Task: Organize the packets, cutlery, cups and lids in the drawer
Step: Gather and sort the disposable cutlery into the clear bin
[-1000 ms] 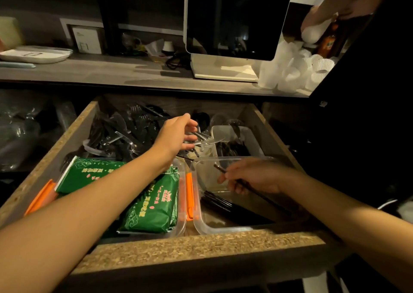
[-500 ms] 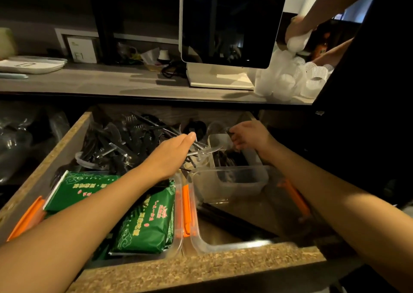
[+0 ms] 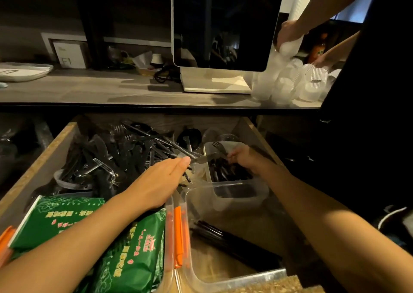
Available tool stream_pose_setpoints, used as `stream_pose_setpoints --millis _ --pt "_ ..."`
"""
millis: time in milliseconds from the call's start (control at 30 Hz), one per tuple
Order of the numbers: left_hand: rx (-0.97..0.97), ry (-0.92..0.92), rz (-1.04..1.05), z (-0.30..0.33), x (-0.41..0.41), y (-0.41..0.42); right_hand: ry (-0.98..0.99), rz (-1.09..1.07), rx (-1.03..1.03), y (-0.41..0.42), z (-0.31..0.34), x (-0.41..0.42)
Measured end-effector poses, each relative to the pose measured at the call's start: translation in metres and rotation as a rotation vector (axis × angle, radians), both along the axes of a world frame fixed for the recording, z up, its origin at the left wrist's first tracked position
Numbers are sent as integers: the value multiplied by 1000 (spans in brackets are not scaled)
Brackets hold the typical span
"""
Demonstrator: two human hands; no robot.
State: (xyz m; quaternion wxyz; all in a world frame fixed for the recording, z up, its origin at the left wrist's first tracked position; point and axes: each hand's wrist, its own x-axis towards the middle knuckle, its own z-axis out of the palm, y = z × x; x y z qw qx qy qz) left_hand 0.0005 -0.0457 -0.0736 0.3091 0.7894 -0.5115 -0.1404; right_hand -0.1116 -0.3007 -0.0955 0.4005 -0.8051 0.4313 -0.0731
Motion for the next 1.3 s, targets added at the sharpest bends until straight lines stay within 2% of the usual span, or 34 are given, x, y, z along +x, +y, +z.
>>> stream_pose_setpoints --millis 167,267,367,433,500,567,667,733,867,1067,1200,1300 --pt "-24 -16 33 4 -3 0 -239 -80 205 8 13 -7" --pt "-8 -3 26 7 -3 1 -90 -64 255 17 15 -10" --pt "-86 40 42 9 -2 2 108 8 -3 21 8 -9" --pt "-184 59 107 16 -1 2 -7 25 -166 26 14 -2" --pt "-239 11 185 24 6 1 -207 85 -191 39 27 7" --pt "-176 -113 246 29 15 3 -251 248 -212 58 37 18" --pt "32 -294 368 26 31 8 -68 532 -323 87 28 35" --pt "178 -288 490 22 42 10 31 617 -440 94 14 45" --pt "351 -202 577 16 52 13 -24 553 -458 94 10 50" --pt "339 -239 491 5 60 9 -42 503 -525 89 18 43" --pt "252 -219 470 5 65 10 -135 422 -504 88 34 34" --pt "19 -78 569 16 68 9 -297 325 -423 89 52 29"
